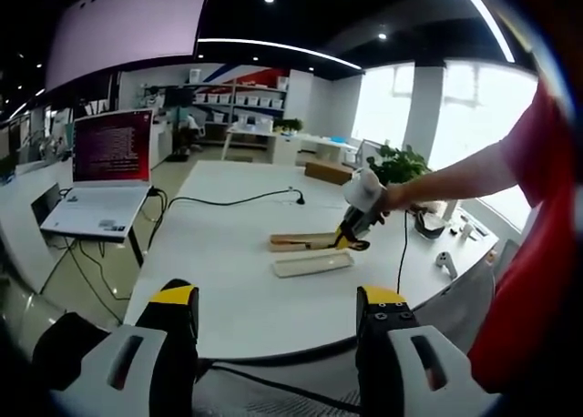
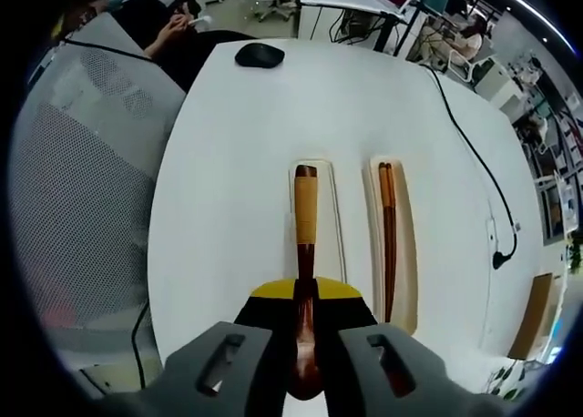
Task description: Arrange the utensils inside the cutlery case until each visible utensil rests in its matching compartment.
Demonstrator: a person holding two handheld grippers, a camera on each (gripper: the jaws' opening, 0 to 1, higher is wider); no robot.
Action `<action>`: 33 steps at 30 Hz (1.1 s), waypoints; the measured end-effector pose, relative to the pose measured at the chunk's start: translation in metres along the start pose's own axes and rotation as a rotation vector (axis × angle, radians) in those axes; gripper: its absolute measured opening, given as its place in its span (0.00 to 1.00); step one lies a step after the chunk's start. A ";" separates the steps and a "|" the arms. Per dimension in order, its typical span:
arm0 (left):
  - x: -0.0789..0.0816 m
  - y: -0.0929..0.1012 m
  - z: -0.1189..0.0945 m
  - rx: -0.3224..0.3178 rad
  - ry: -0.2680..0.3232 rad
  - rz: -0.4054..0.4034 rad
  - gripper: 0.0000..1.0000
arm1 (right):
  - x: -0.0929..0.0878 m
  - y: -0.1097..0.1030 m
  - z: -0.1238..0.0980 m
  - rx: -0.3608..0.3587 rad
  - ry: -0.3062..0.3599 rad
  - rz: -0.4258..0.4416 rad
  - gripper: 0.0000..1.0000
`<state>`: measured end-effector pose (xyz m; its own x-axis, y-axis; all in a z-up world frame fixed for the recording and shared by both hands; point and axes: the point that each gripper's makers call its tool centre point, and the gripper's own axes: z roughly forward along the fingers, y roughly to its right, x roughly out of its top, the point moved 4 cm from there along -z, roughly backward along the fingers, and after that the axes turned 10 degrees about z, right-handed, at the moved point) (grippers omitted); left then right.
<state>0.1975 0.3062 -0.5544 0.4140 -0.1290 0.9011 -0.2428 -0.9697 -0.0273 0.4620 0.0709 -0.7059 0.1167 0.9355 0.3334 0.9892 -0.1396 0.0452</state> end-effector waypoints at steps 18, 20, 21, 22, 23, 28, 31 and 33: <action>0.000 -0.004 0.003 0.004 -0.010 -0.003 0.72 | 0.017 0.032 -0.015 -0.012 -0.005 -0.030 0.01; 0.001 -0.004 0.005 0.005 -0.011 -0.005 0.72 | 0.018 0.036 -0.016 -0.013 -0.009 -0.033 0.01; 0.001 -0.004 0.005 0.006 -0.010 -0.005 0.72 | 0.018 0.037 -0.017 -0.014 -0.010 -0.034 0.01; 0.001 -0.004 0.006 0.006 -0.010 -0.005 0.72 | 0.019 0.040 -0.018 -0.013 -0.011 -0.037 0.01; 0.002 -0.004 0.007 0.007 -0.010 -0.008 0.72 | 0.020 0.042 -0.019 -0.013 -0.011 -0.035 0.01; 0.003 -0.005 0.012 -0.004 -0.010 0.001 0.72 | 0.025 0.053 -0.024 -0.018 -0.011 -0.041 0.01; 0.005 -0.008 0.014 -0.003 -0.010 -0.001 0.71 | 0.027 0.060 -0.027 -0.019 -0.022 -0.056 0.01; 0.006 -0.008 0.015 -0.003 -0.010 -0.003 0.71 | 0.029 0.063 -0.029 -0.018 -0.022 -0.079 0.01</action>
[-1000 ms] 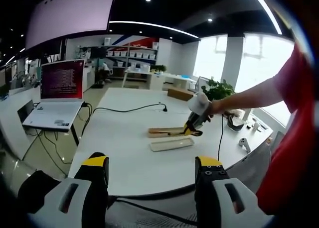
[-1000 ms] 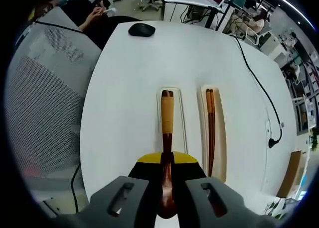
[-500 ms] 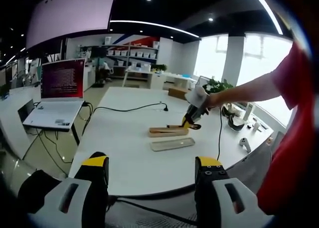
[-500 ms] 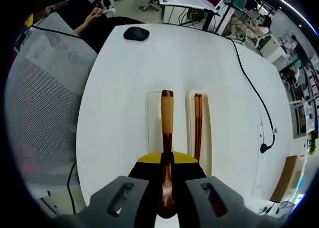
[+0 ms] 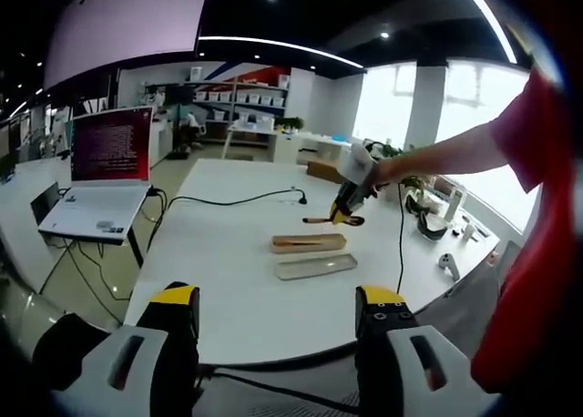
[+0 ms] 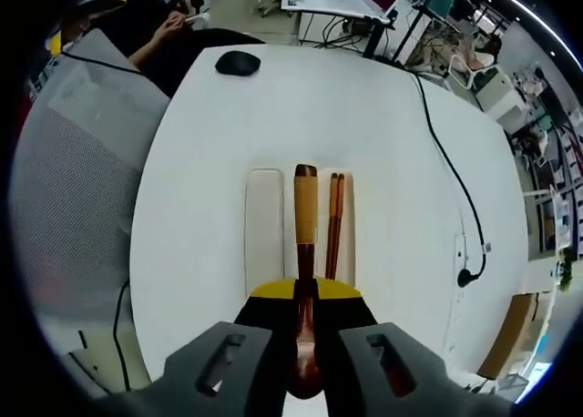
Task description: Arrange the utensils inside the cutlery case until each visible utensil rests in its matching compartment.
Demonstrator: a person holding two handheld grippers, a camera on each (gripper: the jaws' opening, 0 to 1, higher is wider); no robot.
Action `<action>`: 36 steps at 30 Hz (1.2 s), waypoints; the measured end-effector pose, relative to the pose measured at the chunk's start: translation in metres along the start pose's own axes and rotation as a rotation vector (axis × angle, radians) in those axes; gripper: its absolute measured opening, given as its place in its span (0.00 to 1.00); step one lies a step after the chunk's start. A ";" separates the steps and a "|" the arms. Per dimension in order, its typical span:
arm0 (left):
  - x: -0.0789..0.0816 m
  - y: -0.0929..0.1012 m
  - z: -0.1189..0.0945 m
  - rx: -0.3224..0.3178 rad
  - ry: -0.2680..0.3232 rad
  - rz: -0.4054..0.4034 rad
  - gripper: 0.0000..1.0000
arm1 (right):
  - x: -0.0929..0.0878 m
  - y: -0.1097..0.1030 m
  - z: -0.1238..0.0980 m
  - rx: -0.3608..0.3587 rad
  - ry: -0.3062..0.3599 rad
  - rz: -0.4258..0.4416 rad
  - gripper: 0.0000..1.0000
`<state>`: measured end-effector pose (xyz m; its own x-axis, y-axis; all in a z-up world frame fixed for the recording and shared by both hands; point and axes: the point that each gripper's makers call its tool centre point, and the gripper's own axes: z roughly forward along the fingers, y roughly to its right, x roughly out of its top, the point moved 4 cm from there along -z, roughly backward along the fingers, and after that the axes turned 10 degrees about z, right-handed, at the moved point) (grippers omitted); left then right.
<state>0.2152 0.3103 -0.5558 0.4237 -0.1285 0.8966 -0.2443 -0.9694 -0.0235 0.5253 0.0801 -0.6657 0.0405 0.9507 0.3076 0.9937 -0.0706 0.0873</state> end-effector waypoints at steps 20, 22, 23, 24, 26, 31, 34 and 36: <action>-0.005 -0.005 0.001 0.021 -0.029 -0.016 0.71 | 0.004 0.033 0.001 0.008 -0.012 -0.004 0.01; -0.006 -0.006 0.001 0.027 -0.027 -0.027 0.71 | 0.004 0.036 0.003 0.005 -0.013 0.008 0.01; -0.006 -0.006 0.002 0.026 -0.031 -0.029 0.71 | 0.003 0.037 0.004 0.004 -0.008 0.017 0.01; -0.006 -0.006 0.002 0.027 -0.033 -0.024 0.71 | 0.003 0.038 0.008 0.003 0.007 0.053 0.01; -0.006 -0.007 0.004 0.028 -0.036 -0.025 0.71 | 0.001 0.041 0.014 0.008 0.003 0.055 0.01; -0.005 -0.008 0.007 0.031 -0.041 -0.025 0.71 | -0.001 0.039 0.022 0.019 -0.013 0.037 0.01; -0.004 -0.009 0.009 0.032 -0.043 -0.025 0.71 | -0.001 0.042 0.025 0.025 -0.025 0.028 0.01; -0.003 -0.008 0.009 0.031 -0.041 -0.023 0.71 | -0.002 0.043 0.027 0.033 -0.036 0.028 0.01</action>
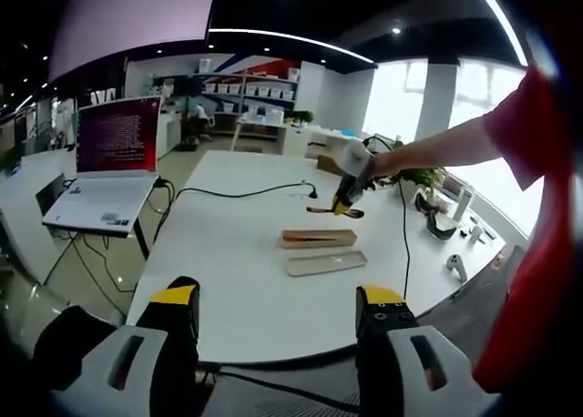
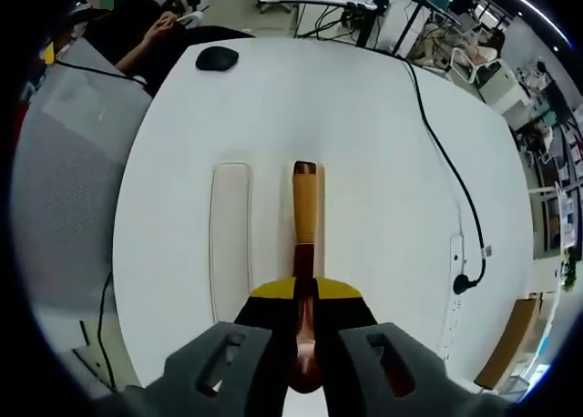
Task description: Arrange the utensils inside the cutlery case until each visible utensil rests in its matching compartment.
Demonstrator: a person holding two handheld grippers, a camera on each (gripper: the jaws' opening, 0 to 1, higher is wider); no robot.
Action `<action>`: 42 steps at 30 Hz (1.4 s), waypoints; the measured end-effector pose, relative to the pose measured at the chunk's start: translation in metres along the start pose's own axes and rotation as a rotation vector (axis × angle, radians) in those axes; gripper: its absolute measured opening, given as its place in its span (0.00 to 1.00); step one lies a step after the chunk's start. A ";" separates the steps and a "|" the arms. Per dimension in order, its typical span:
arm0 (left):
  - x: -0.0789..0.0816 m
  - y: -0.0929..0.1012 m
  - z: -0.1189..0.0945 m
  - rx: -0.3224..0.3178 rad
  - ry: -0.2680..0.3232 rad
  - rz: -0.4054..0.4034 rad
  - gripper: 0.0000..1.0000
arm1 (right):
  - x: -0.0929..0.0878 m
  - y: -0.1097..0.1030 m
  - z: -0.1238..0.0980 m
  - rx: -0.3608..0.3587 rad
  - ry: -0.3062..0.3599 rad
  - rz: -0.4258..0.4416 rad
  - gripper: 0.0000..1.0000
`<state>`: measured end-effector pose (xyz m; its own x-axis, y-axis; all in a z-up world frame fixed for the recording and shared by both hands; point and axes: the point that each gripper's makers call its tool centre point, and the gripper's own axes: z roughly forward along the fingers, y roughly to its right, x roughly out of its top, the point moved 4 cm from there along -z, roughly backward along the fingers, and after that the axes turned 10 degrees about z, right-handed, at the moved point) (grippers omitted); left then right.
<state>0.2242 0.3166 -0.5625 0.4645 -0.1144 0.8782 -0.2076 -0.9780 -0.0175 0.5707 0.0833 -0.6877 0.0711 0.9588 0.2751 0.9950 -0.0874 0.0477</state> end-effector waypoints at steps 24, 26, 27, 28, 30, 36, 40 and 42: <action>-0.002 -0.004 0.002 0.012 -0.011 -0.007 0.71 | -0.001 0.000 0.022 0.009 -0.018 -0.001 0.01; -0.003 -0.003 0.002 0.010 -0.012 -0.010 0.71 | -0.002 -0.001 0.024 0.009 -0.027 -0.013 0.01; -0.003 -0.003 0.002 0.010 -0.013 -0.010 0.71 | -0.002 -0.002 0.024 0.009 -0.029 -0.019 0.01; -0.004 -0.003 0.001 0.010 -0.015 -0.008 0.71 | -0.003 -0.002 0.024 0.010 -0.032 -0.018 0.01; -0.004 -0.003 0.000 0.010 -0.015 -0.009 0.71 | -0.003 -0.002 0.025 0.011 -0.033 -0.014 0.01; -0.007 -0.003 -0.001 0.014 -0.019 -0.017 0.71 | -0.004 -0.003 0.030 0.018 -0.032 -0.002 0.01; -0.006 -0.001 0.001 0.010 -0.023 -0.010 0.71 | -0.006 -0.005 0.034 0.034 -0.041 -0.010 0.01; -0.006 -0.001 0.001 0.010 -0.024 -0.013 0.71 | -0.007 -0.003 0.035 0.033 -0.047 -0.006 0.01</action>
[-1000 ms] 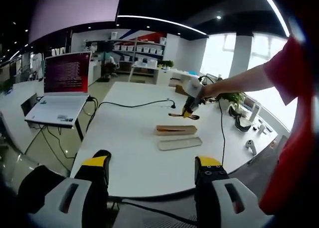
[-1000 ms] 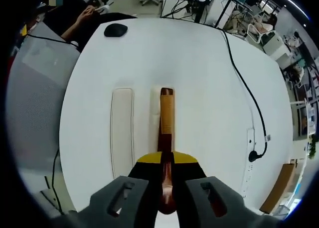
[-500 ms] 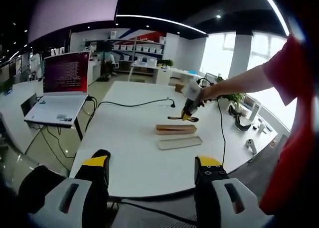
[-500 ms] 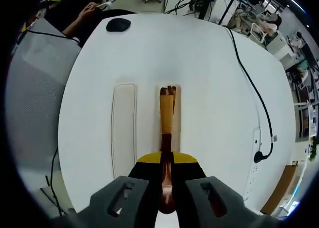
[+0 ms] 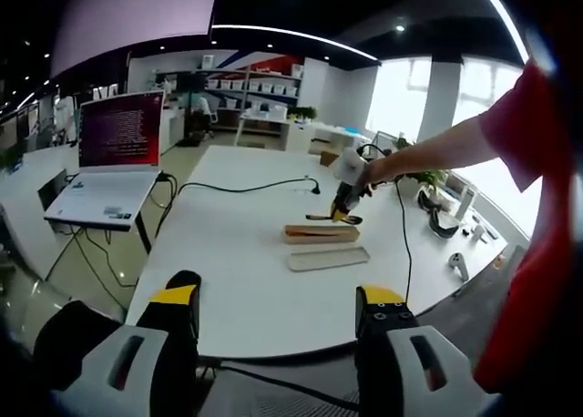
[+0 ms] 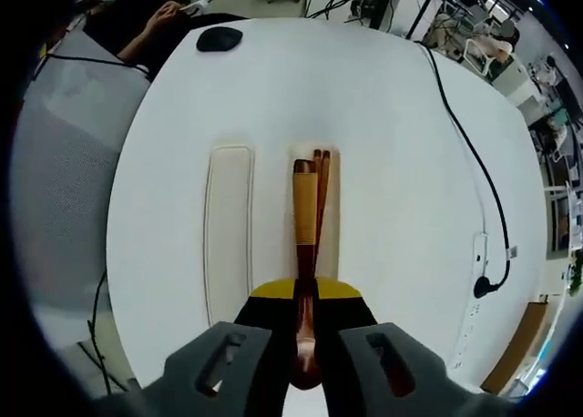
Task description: Arrange the utensils inside the cutlery case until each visible utensil rests in its matching compartment.
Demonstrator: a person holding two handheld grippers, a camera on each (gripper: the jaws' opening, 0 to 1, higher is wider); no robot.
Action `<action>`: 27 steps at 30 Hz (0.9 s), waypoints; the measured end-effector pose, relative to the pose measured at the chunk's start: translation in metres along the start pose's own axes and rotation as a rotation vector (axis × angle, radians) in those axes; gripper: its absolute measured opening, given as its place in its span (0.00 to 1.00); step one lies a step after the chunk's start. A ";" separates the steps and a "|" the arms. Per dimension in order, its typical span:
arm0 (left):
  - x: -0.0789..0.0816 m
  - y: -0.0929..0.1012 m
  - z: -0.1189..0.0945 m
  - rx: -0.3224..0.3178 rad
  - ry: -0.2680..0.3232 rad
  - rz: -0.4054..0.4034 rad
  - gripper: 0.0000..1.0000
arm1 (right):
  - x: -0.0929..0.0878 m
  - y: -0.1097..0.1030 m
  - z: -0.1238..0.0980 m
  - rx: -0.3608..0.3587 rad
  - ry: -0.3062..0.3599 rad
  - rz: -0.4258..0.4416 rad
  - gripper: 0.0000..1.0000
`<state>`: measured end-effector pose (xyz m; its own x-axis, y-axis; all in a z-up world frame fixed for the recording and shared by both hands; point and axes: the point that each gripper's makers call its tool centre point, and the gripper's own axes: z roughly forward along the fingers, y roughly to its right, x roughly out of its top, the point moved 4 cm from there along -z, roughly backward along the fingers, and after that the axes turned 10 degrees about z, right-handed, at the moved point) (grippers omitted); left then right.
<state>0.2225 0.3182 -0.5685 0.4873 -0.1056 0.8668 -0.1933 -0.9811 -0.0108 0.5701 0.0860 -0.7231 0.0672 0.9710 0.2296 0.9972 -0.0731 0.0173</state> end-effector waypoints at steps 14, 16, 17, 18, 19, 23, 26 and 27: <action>-0.002 -0.002 0.002 0.003 -0.013 0.003 0.71 | 0.007 0.001 0.013 0.004 -0.003 0.013 0.01; -0.003 -0.002 0.001 0.007 -0.016 0.000 0.71 | 0.007 0.002 0.017 0.003 -0.004 0.025 0.01; -0.003 -0.002 0.001 0.008 -0.016 -0.001 0.71 | 0.008 0.002 0.019 0.004 -0.005 0.025 0.01; -0.004 -0.003 0.000 0.011 -0.018 -0.005 0.71 | 0.008 0.002 0.022 0.006 -0.006 0.021 0.02; -0.005 -0.003 0.000 0.015 -0.021 -0.005 0.71 | 0.009 0.002 0.023 0.008 -0.009 0.017 0.02; -0.006 -0.002 -0.001 0.017 -0.028 0.001 0.71 | 0.011 0.007 0.034 0.013 -0.015 0.004 0.02; -0.006 -0.002 -0.001 0.017 -0.031 0.001 0.71 | 0.013 0.010 0.037 0.014 -0.014 0.001 0.02; -0.005 -0.002 -0.001 0.018 -0.031 0.001 0.71 | 0.013 0.012 0.039 0.014 -0.015 0.007 0.02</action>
<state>0.2195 0.3206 -0.5727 0.5137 -0.1113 0.8507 -0.1789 -0.9837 -0.0207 0.5845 0.1061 -0.7579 0.0749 0.9737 0.2150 0.9970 -0.0771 0.0021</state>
